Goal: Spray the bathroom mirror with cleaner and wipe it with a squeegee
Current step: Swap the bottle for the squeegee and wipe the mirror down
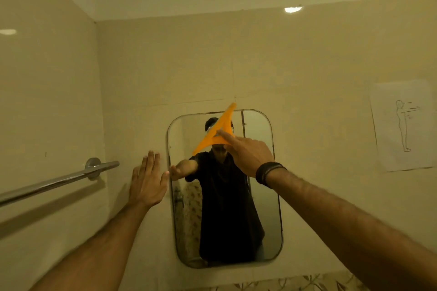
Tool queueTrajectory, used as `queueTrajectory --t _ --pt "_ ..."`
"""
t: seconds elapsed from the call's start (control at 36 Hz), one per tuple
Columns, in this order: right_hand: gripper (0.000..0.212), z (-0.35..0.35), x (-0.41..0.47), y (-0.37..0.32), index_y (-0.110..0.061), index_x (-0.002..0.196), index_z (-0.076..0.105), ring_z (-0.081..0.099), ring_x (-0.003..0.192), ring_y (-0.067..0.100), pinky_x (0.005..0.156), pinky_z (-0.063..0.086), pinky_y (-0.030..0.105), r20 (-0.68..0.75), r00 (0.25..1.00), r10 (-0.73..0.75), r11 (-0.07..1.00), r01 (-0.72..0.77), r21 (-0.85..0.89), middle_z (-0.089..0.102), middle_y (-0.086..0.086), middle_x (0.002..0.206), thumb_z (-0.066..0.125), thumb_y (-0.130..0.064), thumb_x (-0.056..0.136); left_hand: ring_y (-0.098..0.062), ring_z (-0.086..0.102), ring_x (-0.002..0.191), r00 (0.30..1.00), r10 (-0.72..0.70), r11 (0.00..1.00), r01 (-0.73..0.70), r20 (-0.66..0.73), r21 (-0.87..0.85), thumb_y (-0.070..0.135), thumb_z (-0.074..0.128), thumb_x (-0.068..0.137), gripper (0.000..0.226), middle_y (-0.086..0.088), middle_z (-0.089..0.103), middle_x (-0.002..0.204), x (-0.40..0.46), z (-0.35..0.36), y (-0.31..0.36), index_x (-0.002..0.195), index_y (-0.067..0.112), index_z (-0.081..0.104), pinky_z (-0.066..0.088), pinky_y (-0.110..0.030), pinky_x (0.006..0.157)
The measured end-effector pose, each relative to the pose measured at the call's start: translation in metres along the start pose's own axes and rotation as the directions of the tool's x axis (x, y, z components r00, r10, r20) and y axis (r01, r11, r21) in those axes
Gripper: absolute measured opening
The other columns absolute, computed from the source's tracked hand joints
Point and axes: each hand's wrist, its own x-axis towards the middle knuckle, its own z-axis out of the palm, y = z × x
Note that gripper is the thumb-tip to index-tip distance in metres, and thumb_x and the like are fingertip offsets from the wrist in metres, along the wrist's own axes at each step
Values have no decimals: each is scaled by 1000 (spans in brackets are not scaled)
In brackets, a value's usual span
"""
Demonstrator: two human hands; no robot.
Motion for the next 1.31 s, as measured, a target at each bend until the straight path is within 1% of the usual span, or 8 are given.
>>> queueTrajectory --t 0.11,0.31,0.5,0.67,0.81,0.97,1.19,1.31 --pt "53 2 20 -1 -33 152 18 32 49 4 52 35 25 64 989 -136 979 144 -146 64 5 105 40 -27 104 -24 -5 161 1000 3 999 -4 -20 -38 42 21 110 66 -7 -12 173 6 9 -1 165 14 -3 6 -47 129" --pt "61 21 51 4 -35 151 12 58 67 19 60 54 32 209 925 -318 881 369 -296 61 9 99 47 -25 101 -20 -22 157 999 -13 987 7 -35 -158 42 16 110 66 -2 -33 165 19 25 10 158 16 -22 -1 -51 129" --pt "61 36 39 32 -36 151 8 61 74 22 59 45 29 198 946 -255 903 306 -301 61 10 102 44 -32 102 -2 -49 139 999 -14 983 6 -44 -181 52 1 93 74 6 -44 160 26 41 4 157 25 -27 -17 -47 124" --pt "65 41 -8 61 -38 151 6 61 88 22 68 50 29 183 968 -172 947 214 -239 52 17 132 46 -24 102 -10 -33 151 999 -17 983 8 -49 -186 55 -3 91 78 2 -37 165 24 42 3 159 23 -23 -17 -47 124" --pt "67 40 -49 79 -35 155 8 44 66 6 54 36 19 231 971 -64 963 121 -242 39 16 148 43 -14 102 -11 -32 153 999 15 982 -20 -31 -188 56 -3 93 77 3 -37 165 22 38 0 160 24 -23 -17 -45 124" --pt "77 59 -100 97 -42 150 -15 43 50 8 55 43 21 287 951 111 964 -33 -262 58 5 93 42 -20 103 -11 -37 150 1000 13 982 -14 -7 -187 59 -8 87 83 2 -41 162 27 41 -2 158 21 -25 -26 -41 120" --pt "70 70 -157 101 -43 149 -17 49 57 13 55 46 23 326 912 249 952 -168 -257 52 -1 87 34 -23 104 -14 -31 154 1000 -24 975 21 -8 -223 37 20 111 67 4 -39 163 25 37 3 157 24 -26 -11 -52 126" --pt "68 55 -137 91 -45 148 -8 45 50 10 49 39 20 204 951 233 968 -206 -143 47 -5 77 38 -24 103 -14 -28 155 999 -38 970 33 -15 -239 36 23 111 67 4 -37 164 25 37 3 156 23 -26 -6 -54 127"
